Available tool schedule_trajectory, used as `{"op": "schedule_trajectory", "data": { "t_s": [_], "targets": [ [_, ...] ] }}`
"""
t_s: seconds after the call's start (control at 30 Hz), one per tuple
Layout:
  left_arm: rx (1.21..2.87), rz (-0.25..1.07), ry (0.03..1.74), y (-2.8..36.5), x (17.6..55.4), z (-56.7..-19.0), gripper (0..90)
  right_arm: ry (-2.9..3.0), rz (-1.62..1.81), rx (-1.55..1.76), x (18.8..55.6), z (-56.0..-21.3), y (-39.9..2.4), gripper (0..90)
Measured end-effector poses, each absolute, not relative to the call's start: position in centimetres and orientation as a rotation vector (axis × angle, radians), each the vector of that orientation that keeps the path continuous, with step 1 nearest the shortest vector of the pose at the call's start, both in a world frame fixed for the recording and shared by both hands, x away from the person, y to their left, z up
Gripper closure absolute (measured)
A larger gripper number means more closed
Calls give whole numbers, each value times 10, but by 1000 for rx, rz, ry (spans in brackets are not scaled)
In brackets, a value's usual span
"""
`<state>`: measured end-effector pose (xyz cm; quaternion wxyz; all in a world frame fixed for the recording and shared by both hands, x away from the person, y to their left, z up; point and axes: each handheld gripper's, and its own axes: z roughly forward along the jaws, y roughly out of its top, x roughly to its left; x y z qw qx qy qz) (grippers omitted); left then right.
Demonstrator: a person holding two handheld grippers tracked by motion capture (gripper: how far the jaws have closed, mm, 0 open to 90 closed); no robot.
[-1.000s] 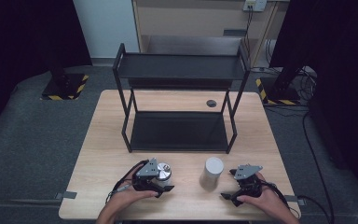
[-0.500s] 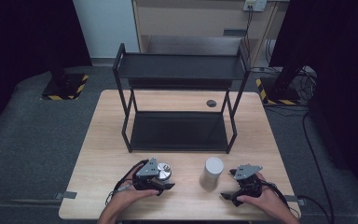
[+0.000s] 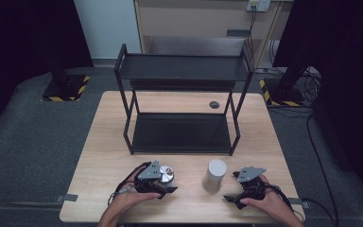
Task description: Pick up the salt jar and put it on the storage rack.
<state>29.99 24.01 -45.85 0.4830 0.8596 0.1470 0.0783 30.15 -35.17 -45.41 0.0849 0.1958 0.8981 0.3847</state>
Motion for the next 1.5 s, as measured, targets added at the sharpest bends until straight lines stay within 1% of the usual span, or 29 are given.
{"op": "schedule_trajectory", "data": {
  "t_s": [0.53, 0.93, 1.27, 1.5],
  "targets": [
    [2146, 131, 309, 239, 303, -440, 299, 2678, 1147, 584, 301, -454, -352, 13],
    [2144, 104, 307, 240, 304, -424, 299, 2680, 1151, 585, 302, -454, -352, 17],
    [2150, 112, 301, 243, 306, -394, 299, 2681, 1149, 588, 302, -454, -352, 17],
    [2156, 95, 293, 244, 318, -374, 299, 2680, 1149, 588, 302, -454, -352, 17]
  ]
}}
